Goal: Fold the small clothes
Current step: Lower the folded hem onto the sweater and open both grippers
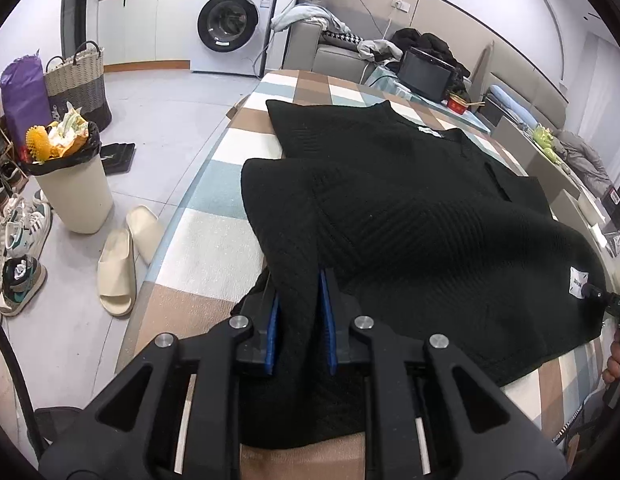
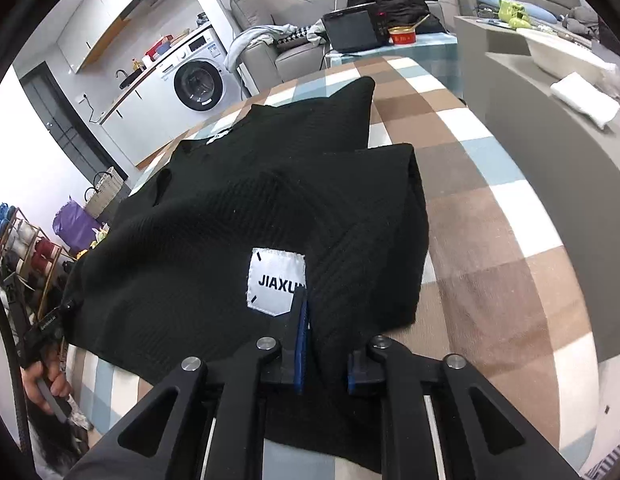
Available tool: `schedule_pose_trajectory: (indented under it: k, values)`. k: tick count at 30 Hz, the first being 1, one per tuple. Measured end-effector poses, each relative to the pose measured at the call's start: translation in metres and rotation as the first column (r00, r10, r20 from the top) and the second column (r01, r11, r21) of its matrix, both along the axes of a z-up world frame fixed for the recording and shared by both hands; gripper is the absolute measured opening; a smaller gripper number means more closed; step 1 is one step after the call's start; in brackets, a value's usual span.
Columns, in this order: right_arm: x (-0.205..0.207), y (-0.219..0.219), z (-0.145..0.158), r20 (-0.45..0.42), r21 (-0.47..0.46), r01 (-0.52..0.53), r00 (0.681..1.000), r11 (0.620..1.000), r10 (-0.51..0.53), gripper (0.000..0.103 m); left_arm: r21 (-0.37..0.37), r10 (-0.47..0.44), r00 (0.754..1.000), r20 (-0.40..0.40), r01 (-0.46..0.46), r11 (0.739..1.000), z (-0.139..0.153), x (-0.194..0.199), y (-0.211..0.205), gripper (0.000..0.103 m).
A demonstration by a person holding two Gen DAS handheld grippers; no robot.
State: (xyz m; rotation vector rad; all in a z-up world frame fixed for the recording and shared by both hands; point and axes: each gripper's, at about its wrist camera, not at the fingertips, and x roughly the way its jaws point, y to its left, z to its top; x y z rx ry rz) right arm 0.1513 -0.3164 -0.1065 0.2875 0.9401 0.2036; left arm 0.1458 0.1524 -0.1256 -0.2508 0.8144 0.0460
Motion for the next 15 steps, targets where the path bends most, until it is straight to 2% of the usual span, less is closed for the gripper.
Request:
schedule_pose_trajectory:
  k: [3, 5, 9, 15]
  values:
    - [-0.004, -0.001, 0.01, 0.024, -0.001, -0.009, 1.0, 1.0, 0.009, 0.027, -0.034, 0.003, 1.0, 0.001, -0.003, 0.999, 0.005, -0.008, 0.005, 0.015]
    - [-0.006, -0.004, 0.017, 0.041, 0.013, -0.021, 0.999, 1.0, 0.02, 0.037, -0.062, 0.01, 1.0, 0.011, -0.009, 0.998, 0.008, -0.017, 0.009, 0.015]
    - [-0.012, -0.006, 0.019, 0.05, 0.025, -0.046, 0.998, 0.999, 0.045, 0.037, -0.102, 0.022, 1.0, 0.013, -0.02, 0.995, 0.011, -0.025, 0.017, 0.015]
    - [-0.017, -0.008, 0.012, 0.03, 0.019, -0.05, 0.998, 0.999, 0.049, 0.037, -0.079, 0.024, 1.0, -0.007, -0.024, 0.997, 0.009, -0.03, 0.015, 0.015]
